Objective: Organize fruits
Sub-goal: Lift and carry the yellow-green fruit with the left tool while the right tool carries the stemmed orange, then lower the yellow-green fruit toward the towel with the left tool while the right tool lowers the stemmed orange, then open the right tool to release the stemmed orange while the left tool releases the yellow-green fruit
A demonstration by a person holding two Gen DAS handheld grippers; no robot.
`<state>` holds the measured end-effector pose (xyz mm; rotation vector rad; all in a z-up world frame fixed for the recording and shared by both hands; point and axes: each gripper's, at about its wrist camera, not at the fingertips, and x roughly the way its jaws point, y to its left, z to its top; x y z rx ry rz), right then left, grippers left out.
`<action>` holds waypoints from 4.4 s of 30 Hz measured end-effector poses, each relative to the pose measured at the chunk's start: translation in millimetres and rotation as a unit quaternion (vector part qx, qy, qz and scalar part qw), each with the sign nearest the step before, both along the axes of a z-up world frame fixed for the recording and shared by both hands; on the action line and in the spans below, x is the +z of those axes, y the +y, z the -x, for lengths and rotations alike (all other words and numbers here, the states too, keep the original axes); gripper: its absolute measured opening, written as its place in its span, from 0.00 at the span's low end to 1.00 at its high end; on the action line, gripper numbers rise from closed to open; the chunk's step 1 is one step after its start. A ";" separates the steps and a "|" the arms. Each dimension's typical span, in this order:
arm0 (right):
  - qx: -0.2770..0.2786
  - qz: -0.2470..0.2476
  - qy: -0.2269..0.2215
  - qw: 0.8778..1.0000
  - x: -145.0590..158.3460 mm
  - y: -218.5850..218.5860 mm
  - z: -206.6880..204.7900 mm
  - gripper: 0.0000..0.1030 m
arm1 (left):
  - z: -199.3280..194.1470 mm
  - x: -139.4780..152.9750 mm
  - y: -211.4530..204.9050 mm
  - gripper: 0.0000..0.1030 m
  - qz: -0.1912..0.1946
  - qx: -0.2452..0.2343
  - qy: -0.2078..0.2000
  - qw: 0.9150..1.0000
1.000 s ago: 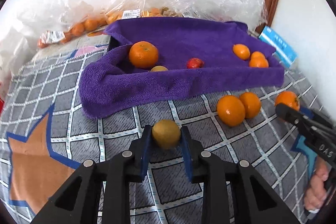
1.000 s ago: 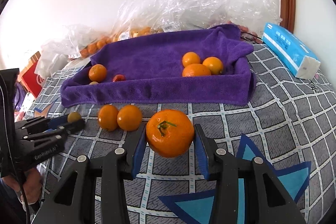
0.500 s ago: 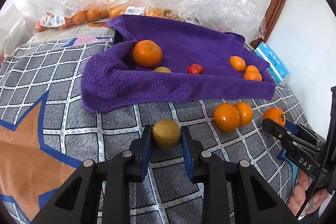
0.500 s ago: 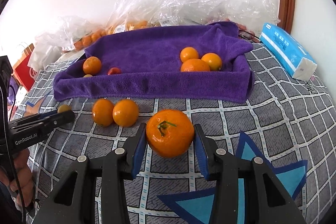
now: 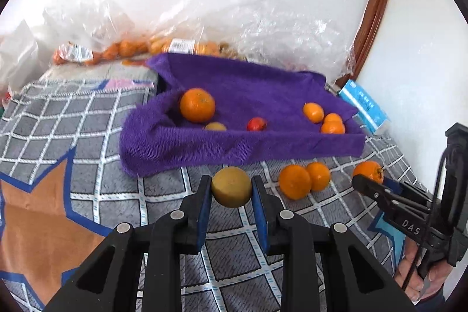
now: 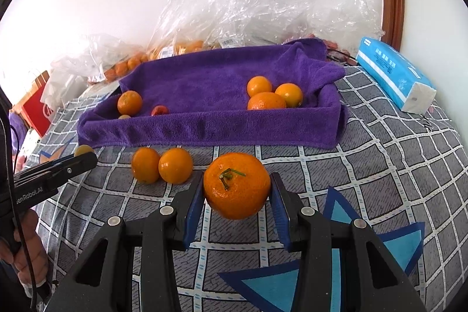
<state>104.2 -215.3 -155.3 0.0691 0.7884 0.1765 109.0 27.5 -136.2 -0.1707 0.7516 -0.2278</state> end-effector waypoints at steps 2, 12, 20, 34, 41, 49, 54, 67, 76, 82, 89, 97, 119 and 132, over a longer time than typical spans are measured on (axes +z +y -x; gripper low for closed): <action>-0.004 0.008 0.004 1.000 0.4 1.0 -0.6 0.42 | 2.3 4.3 1.8 0.25 0.000 0.006 -0.010 1.000; -0.027 0.009 -0.002 1.000 25.0 -3.0 -0.8 0.42 | 2.3 32.7 -5.8 0.25 -0.018 -0.011 -0.002 1.000; -0.037 -0.007 -0.020 0.999 54.2 -3.2 -36.2 0.42 | -26.4 73.9 2.4 0.25 -0.016 0.013 -0.016 1.000; -0.013 -0.010 -0.068 0.998 75.2 24.5 -103.0 0.42 | -87.7 63.7 19.4 0.25 0.015 0.043 -0.045 0.998; -0.020 -0.011 -0.062 0.998 47.8 23.0 -116.0 0.42 | -89.0 46.1 25.0 0.25 0.041 0.039 -0.060 0.997; -0.033 -0.028 -0.049 0.998 32.8 4.5 -122.0 0.42 | -96.1 30.4 34.9 0.25 0.075 0.051 -0.051 0.995; -0.031 -0.029 -0.034 0.999 22.4 5.2 -125.0 0.42 | -99.0 24.7 38.1 0.25 0.081 0.057 -0.048 0.994; 0.001 -0.011 -0.017 1.000 11.4 25.9 -125.9 0.42 | -105.1 14.0 33.4 0.25 0.072 0.049 -0.036 0.996; -0.004 -0.010 -0.005 1.000 8.5 24.6 -129.1 0.43 | -105.9 10.8 32.7 0.25 0.073 0.046 -0.033 0.996; 0.000 -0.002 -0.021 1.000 12.4 28.1 -124.1 0.45 | -103.6 13.0 30.4 0.25 0.077 0.034 -0.039 0.996; -0.013 -0.005 -0.038 0.999 17.5 23.9 -120.1 0.54 | -106.8 8.2 22.1 0.25 0.070 0.015 -0.025 0.997; -0.044 -0.030 -0.037 0.998 18.6 10.0 -121.5 0.57 | -108.6 5.1 16.5 0.25 0.063 0.008 -0.014 0.998; -0.064 -0.046 -0.034 0.996 17.2 1.4 -121.7 0.60 | -108.1 4.1 19.1 0.27 0.074 0.018 -0.020 0.997; -0.060 -0.013 -0.055 0.997 21.2 11.6 -115.6 0.66 | -103.9 9.0 33.2 0.37 0.106 0.045 -0.033 0.993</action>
